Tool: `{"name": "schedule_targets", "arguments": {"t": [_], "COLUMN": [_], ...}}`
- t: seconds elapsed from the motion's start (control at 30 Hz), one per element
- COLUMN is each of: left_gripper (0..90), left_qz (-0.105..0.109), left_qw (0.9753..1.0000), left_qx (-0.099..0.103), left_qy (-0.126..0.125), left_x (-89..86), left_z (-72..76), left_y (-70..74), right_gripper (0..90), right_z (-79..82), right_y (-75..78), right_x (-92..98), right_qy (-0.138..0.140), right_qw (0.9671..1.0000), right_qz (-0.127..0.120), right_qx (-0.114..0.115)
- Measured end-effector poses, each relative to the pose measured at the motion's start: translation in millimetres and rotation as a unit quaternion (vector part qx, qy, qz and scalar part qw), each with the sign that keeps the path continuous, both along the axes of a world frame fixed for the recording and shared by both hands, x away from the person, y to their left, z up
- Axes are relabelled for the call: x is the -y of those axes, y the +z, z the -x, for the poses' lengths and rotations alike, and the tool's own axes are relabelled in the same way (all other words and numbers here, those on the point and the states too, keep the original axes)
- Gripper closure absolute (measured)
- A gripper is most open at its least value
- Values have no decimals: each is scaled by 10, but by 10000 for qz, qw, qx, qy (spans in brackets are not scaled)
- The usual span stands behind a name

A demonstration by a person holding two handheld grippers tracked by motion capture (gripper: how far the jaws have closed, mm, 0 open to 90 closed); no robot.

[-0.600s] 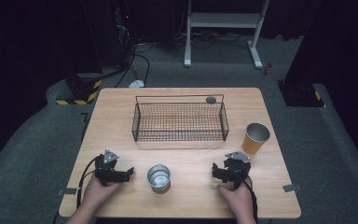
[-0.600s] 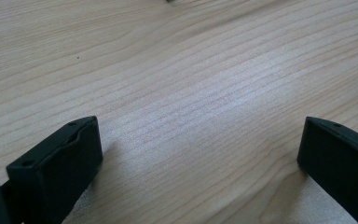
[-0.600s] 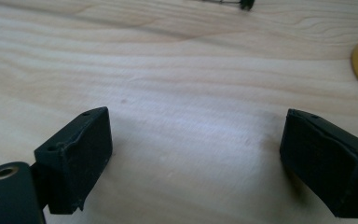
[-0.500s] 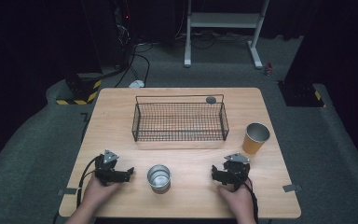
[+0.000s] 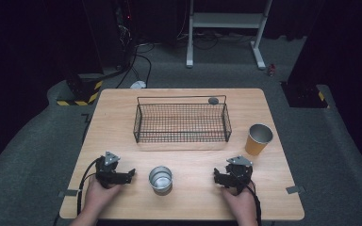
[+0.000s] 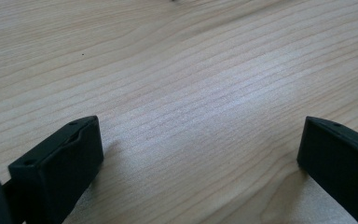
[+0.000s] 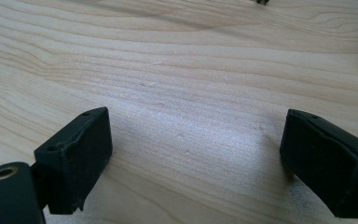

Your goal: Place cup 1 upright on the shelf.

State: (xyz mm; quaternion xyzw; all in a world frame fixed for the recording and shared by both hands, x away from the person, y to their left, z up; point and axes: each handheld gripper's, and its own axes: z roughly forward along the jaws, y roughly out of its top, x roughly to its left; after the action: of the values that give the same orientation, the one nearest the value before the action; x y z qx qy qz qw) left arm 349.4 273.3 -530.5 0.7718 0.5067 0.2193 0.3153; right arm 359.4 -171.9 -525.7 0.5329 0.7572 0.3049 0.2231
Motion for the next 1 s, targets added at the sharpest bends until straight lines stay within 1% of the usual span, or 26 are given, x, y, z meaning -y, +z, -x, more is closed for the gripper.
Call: {"name": "schedule_targets", "arguments": {"t": [0.03,0.07,0.7,0.73,0.9,1.0], "left_gripper": [7,7,3,4,7,7], "left_qz": [0,56,66,31,59,55], "left_qw": [10000,10000,10000,10000,9999,9999], "left_qx": [0,-17,-46,-4,-26,-26], "left_qy": [0,28,-42,-87,-108,-111], "left_x": [0,9,-10,-11,-11,-11], "left_z": [0,5,6,2,9,8], "left_y": [0,-3,-3,-3,-2,-2], "right_gripper": [91,91,90,90,91,100], "right_z": [0,0,0,-4,-7,-4], "right_y": [0,0,0,1,1,4], "right_x": [0,0,0,-1,-1,-3], "right_qy": [0,0,3,24,40,108], "right_qw": [10000,10000,10000,10000,10000,9999], "right_qz": [0,1,0,-3,-2,61], "right_qx": [0,0,0,-7,-2,45]}}
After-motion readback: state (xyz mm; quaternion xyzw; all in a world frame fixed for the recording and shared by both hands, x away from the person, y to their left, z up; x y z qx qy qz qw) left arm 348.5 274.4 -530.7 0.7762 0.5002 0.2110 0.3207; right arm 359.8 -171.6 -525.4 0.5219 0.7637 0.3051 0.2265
